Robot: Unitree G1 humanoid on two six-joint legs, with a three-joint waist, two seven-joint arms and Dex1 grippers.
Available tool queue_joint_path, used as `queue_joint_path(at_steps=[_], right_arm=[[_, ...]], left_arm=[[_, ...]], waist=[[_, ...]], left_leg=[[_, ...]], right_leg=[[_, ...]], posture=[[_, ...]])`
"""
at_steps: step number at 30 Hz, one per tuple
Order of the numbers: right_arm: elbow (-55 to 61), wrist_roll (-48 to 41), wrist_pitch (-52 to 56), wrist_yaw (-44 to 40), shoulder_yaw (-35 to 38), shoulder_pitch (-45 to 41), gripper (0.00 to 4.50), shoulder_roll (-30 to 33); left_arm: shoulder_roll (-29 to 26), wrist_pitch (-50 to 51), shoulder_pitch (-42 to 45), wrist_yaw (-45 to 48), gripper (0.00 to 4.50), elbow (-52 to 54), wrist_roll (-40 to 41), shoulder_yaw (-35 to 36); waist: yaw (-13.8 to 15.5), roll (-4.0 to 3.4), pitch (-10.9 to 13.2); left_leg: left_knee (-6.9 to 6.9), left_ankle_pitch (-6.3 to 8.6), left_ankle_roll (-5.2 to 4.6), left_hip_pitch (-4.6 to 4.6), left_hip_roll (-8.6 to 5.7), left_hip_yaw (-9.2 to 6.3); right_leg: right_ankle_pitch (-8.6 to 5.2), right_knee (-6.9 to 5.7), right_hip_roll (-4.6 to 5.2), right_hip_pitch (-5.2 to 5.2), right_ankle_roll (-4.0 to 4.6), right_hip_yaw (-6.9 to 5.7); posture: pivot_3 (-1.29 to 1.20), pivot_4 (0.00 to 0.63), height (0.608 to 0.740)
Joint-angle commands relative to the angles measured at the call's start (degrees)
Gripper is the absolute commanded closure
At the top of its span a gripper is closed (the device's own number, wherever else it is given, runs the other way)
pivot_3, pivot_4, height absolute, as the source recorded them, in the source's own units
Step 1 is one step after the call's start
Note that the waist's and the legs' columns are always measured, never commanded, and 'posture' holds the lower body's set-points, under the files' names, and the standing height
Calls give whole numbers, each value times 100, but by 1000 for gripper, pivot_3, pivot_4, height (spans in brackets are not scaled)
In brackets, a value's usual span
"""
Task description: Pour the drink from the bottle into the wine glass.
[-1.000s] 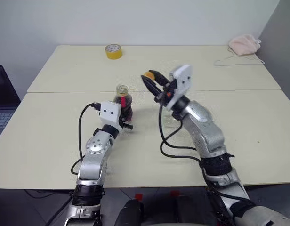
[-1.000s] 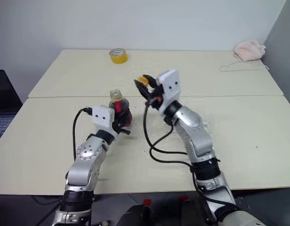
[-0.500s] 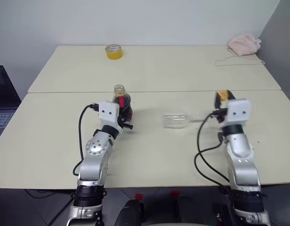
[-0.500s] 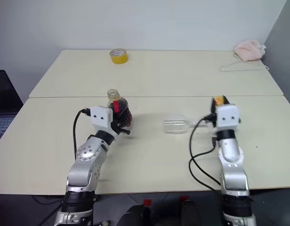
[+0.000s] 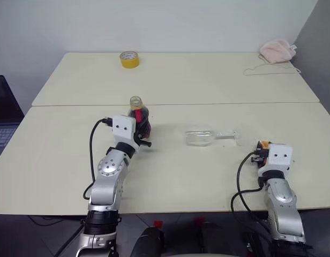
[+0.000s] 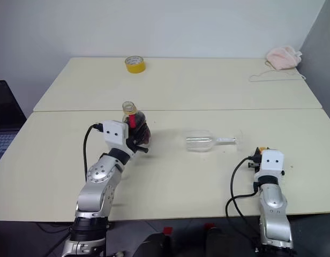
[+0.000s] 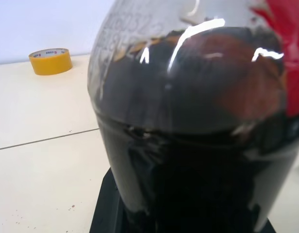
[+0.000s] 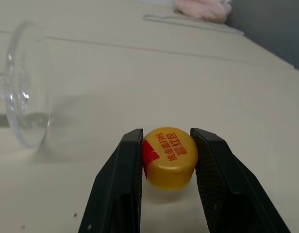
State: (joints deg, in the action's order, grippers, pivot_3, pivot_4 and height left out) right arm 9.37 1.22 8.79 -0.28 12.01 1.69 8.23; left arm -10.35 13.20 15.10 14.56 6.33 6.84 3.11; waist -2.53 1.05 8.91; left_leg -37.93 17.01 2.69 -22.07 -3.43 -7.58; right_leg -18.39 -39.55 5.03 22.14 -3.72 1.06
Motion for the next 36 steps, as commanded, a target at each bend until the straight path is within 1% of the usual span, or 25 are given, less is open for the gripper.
queue_joint_path(at_steps=[1,4,6,8,12,14,20,25,29,31,36], right_arm=[[16,-243,125,-45,124,-5,3270,-30],[-94,-454,294,-47,203,-36,3270,-84],[-146,-567,411,-59,237,-52,2554,-103],[-161,-634,476,-73,244,-53,1973,-102],[-144,-713,527,-108,243,-15,578,-95],[-104,-758,569,-118,230,21,0,-96],[-15,-756,747,-7,235,71,0,-141],[213,-174,-270,6,-12,85,0,130],[302,-27,-670,-44,-160,51,0,245],[441,-25,-827,-124,-253,-14,0,283],[1174,-580,-842,-856,-596,-293,0,354]], left_arm=[[-17,-188,137,9,3730,184,84,65],[-19,-188,140,8,3730,186,85,69],[-18,-191,145,9,3730,186,86,72],[-18,-193,148,11,3730,186,88,73],[-17,-191,154,11,3730,188,92,77],[-16,-190,157,11,3730,188,95,78],[-1,-204,160,4,3730,176,87,64],[-6,-200,178,-4,3730,163,99,90],[-2,-192,187,-11,3730,141,117,113],[-3,-188,193,-17,3730,127,133,137],[-22,-234,268,-54,3730,-62,254,354]], waist=[[2,0,0],[3,1,-1],[5,3,-2],[10,3,-2],[15,6,-4],[19,7,-5],[30,7,-5],[58,4,-3],[58,4,-3],[58,4,-3],[51,3,-3]], left_leg=[[0,0,0,0,0,-1],[0,0,0,3,1,-1],[0,0,0,9,1,-2],[1,0,0,13,1,-4],[1,0,-1,21,1,-6],[1,1,-1,25,1,-9],[1,1,-1,26,1,-10],[1,1,-1,24,0,-9],[0,1,-1,24,-1,-6],[0,1,-1,24,0,-7],[0,1,-1,25,2,-6]], right_leg=[[0,0,0,0,0,-1],[0,2,0,-5,0,-2],[0,4,0,-12,0,-3],[0,6,0,-17,0,-4],[0,10,-1,-29,0,-7],[0,14,-1,-36,0,-9],[0,14,-1,-37,0,-10],[0,14,-1,-36,-1,-9],[0,14,0,-34,-1,-7],[0,14,0,-34,-1,-8],[0,13,-2,-33,-1,-8]], posture=[[0,150,740],[0,150,740],[0,150,740],[0,150,740],[0,150,740],[0,150,740],[0,150,740],[0,150,740],[0,150,740],[0,150,740],[0,150,740]])
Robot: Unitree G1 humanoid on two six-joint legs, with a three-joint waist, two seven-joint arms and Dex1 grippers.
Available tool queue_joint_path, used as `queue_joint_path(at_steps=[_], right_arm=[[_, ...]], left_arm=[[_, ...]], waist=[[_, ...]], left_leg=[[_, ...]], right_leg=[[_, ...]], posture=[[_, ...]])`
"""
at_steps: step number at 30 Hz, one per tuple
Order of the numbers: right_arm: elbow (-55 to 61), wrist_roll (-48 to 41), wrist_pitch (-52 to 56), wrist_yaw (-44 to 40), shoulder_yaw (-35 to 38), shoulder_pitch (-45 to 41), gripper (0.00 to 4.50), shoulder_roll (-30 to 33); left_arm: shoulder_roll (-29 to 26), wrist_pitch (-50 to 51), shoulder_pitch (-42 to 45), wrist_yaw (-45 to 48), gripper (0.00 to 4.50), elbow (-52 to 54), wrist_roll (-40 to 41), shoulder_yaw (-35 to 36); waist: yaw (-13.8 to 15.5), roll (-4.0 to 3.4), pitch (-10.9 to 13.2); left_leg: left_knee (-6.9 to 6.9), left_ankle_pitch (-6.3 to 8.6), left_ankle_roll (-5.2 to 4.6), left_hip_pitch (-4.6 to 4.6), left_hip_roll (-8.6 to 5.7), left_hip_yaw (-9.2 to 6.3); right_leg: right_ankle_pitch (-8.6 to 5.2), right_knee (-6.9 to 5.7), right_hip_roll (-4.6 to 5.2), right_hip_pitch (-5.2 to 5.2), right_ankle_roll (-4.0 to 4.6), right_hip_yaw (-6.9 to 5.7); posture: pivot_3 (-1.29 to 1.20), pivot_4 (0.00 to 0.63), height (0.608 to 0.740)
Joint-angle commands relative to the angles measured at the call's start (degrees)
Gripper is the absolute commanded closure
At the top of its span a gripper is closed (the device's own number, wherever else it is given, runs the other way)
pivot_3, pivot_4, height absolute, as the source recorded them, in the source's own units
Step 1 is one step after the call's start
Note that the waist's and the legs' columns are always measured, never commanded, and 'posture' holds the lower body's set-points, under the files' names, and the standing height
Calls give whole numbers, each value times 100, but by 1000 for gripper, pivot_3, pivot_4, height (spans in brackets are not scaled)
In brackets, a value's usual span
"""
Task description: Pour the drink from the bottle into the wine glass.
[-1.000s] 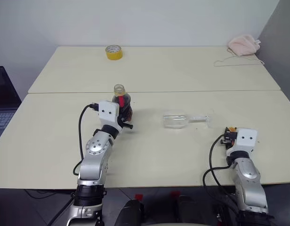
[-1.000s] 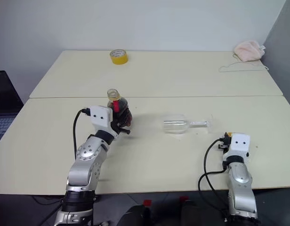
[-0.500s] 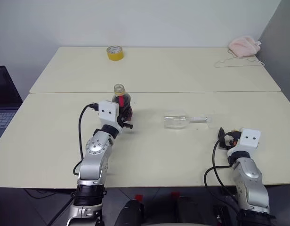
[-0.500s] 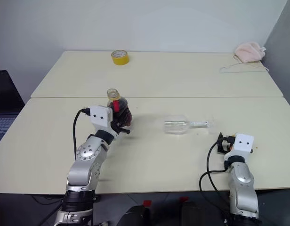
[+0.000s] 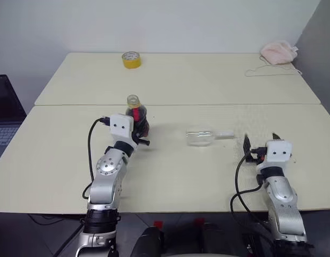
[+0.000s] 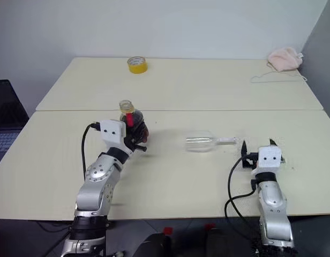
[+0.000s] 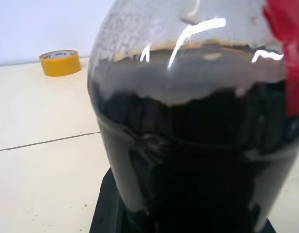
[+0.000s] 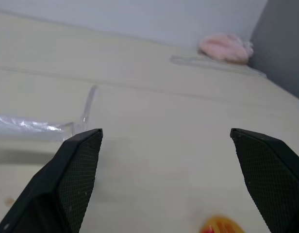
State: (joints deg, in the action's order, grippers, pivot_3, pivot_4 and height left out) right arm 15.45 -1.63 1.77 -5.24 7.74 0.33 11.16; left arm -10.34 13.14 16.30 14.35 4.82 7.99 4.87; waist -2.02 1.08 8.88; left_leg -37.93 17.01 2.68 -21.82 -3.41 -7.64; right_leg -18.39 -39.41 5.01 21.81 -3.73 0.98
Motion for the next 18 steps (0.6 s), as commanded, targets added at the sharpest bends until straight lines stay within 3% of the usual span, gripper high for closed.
queue_joint_path(at_steps=[1,5,18], right_arm=[[663,-386,-91,-492,-225,-191,0,90],[1135,-948,414,-1208,-631,-458,0,300],[1463,-2031,1997,-2240,-1274,-1425,0,754]], left_arm=[[-32,-253,173,-27,3730,33,160,218],[-93,-413,357,-34,3730,-316,246,428],[-377,-1161,912,180,3730,-1530,287,747]], waist=[[1,0,0],[18,1,1],[13,2,1]], left_leg=[[0,0,0,-1,0,-2],[-1,0,0,-2,-2,-5],[2,0,0,-3,2,-14]], right_leg=[[0,1,-1,0,0,-1],[0,10,1,-5,0,-4],[1,20,-2,-7,0,-13]], posture=[[0,150,740],[0,150,740],[0,150,740]])
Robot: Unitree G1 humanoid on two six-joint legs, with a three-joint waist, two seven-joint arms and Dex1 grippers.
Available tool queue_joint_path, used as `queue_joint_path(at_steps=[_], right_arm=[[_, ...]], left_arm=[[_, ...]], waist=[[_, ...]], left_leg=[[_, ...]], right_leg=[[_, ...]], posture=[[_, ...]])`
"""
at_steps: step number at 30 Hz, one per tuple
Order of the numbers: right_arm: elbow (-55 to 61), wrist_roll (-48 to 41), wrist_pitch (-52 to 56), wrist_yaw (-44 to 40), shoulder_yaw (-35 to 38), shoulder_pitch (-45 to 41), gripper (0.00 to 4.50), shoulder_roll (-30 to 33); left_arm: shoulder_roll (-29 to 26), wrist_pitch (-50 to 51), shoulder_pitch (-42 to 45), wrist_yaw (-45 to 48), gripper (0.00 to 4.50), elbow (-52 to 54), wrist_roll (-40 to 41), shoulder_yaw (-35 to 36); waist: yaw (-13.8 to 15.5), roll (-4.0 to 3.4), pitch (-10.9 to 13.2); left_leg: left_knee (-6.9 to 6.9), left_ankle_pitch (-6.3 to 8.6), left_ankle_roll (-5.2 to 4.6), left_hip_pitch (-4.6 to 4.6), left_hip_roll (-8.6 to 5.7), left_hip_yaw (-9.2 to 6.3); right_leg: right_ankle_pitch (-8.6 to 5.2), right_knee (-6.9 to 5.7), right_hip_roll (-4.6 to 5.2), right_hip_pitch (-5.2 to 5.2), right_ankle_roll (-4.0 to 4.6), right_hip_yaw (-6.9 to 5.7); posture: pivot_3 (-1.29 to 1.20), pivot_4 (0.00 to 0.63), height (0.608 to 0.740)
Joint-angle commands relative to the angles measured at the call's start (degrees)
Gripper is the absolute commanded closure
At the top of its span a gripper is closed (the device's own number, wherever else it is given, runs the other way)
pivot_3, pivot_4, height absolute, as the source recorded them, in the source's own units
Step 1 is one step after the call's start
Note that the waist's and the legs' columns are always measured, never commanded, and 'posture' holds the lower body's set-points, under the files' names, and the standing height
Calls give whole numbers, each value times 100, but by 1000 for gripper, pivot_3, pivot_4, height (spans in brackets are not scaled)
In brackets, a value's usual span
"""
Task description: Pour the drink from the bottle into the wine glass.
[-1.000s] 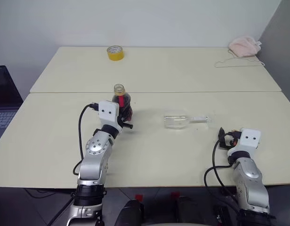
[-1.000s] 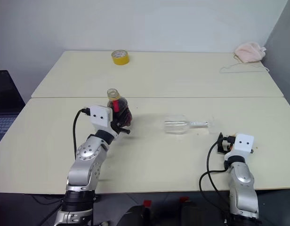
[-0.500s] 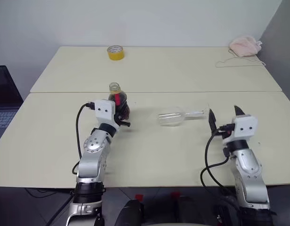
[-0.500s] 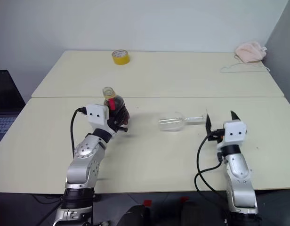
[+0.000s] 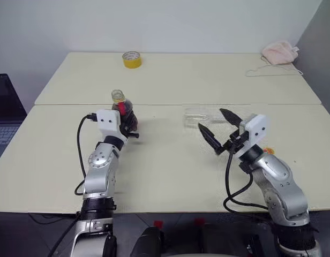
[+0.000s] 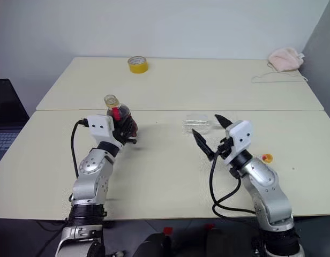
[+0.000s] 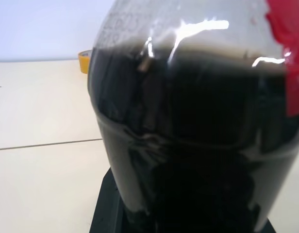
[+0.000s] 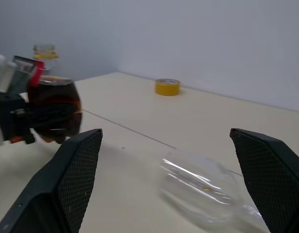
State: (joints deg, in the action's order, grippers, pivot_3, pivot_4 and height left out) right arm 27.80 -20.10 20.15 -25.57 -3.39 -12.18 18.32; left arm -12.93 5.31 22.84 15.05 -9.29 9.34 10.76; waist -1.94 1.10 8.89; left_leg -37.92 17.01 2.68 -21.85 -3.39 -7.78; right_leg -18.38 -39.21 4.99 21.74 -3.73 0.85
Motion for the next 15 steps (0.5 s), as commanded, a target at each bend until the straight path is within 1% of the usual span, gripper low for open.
queue_joint_path(at_steps=[1,8,15], right_arm=[[187,-145,176,-249,-241,-224,0,45],[-145,76,149,-356,-724,-555,0,-112],[-247,249,153,-341,-986,-714,0,-278]], left_arm=[[-143,-444,329,136,3730,-277,168,185],[-287,-1042,1002,299,3730,-1632,201,316],[-386,-1548,1633,545,3730,-3015,339,474]], waist=[[7,1,0],[6,2,0],[0,2,1]], left_leg=[[-1,0,0,-1,-1,-2],[-4,0,0,-4,-6,-4],[-4,0,0,-6,-7,-4]], right_leg=[[0,1,1,-1,0,-1],[1,3,5,0,-2,-5],[1,2,6,3,-2,-5]], posture=[[0,150,740],[0,150,740],[0,150,740]])
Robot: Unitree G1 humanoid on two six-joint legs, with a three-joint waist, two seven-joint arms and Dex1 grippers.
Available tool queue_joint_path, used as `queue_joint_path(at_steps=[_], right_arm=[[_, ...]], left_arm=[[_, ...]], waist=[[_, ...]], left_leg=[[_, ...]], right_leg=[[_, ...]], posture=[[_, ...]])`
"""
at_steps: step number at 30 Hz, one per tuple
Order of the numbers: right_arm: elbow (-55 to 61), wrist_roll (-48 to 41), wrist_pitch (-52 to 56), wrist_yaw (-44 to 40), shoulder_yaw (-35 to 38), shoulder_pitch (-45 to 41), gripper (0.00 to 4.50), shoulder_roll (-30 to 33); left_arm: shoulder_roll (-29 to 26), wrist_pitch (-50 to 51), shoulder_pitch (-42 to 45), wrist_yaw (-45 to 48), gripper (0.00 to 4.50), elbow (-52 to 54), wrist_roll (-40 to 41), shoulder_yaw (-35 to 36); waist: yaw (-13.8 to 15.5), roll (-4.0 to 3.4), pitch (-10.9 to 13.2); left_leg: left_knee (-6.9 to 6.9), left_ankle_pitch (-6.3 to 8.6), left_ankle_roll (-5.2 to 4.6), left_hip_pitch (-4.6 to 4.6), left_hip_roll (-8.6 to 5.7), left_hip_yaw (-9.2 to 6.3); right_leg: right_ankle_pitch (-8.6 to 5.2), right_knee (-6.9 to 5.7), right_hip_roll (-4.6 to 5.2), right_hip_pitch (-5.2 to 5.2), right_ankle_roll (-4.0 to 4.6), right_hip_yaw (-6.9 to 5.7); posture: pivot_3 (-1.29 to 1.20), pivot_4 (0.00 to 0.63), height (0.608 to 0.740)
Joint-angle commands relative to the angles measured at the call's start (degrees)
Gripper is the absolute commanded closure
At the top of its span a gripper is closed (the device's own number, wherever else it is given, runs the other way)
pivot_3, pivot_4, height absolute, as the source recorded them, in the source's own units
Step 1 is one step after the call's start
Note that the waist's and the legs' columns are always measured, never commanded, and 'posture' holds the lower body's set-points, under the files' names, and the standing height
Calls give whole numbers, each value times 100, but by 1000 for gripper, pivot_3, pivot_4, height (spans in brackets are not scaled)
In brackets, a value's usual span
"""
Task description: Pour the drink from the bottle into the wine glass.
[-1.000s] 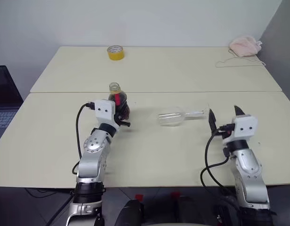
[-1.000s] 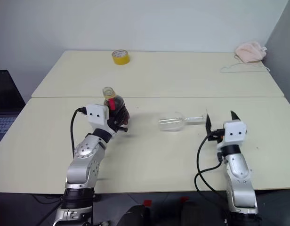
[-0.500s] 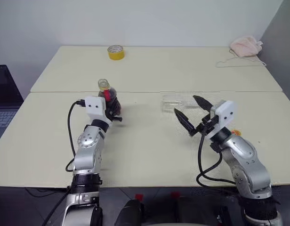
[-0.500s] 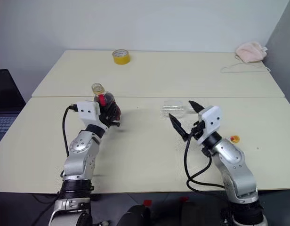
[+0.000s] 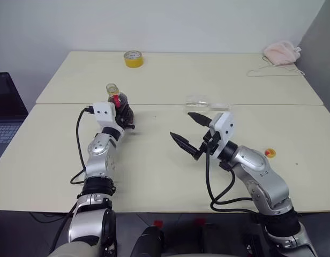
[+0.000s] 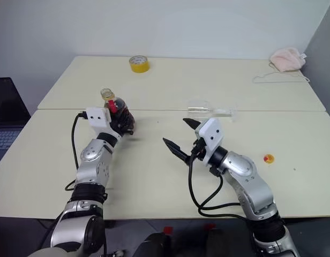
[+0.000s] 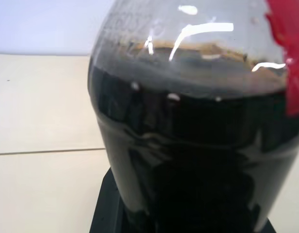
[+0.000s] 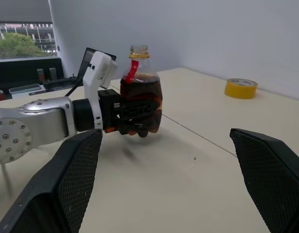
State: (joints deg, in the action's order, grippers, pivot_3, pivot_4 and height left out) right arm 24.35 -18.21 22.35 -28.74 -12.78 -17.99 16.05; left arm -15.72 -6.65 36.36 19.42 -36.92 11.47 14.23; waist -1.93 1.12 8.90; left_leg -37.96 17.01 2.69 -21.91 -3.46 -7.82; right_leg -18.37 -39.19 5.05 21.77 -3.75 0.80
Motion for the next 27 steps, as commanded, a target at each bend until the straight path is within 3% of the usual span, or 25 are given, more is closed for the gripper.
queue_joint_path(at_steps=[1,11,22,27], right_arm=[[92,76,-56,-22,-71,-144,0,-68],[18,172,8,-41,-159,-241,0,-139],[47,148,84,-56,-92,-257,0,-57],[30,143,73,-75,-58,-268,0,-26]], left_arm=[[-109,-404,356,152,3730,-416,150,151],[-175,-1103,773,326,3730,-1644,78,196],[-197,-1388,637,381,72,-1862,95,177],[-158,-1374,458,493,27,-1593,133,157]], waist=[[-3,0,0],[-13,1,0],[-76,1,-1],[-105,1,-1]], left_leg=[[0,0,0,0,0,0],[-1,0,0,-2,-1,-1],[-1,0,0,-8,-1,4],[-2,0,0,-8,-1,4]], right_leg=[[0,0,0,2,0,0],[0,-7,0,7,0,0],[0,-32,0,27,0,6],[0,-34,1,28,0,6]], posture=[[0,150,740],[0,150,740],[0,150,740],[0,150,740]])
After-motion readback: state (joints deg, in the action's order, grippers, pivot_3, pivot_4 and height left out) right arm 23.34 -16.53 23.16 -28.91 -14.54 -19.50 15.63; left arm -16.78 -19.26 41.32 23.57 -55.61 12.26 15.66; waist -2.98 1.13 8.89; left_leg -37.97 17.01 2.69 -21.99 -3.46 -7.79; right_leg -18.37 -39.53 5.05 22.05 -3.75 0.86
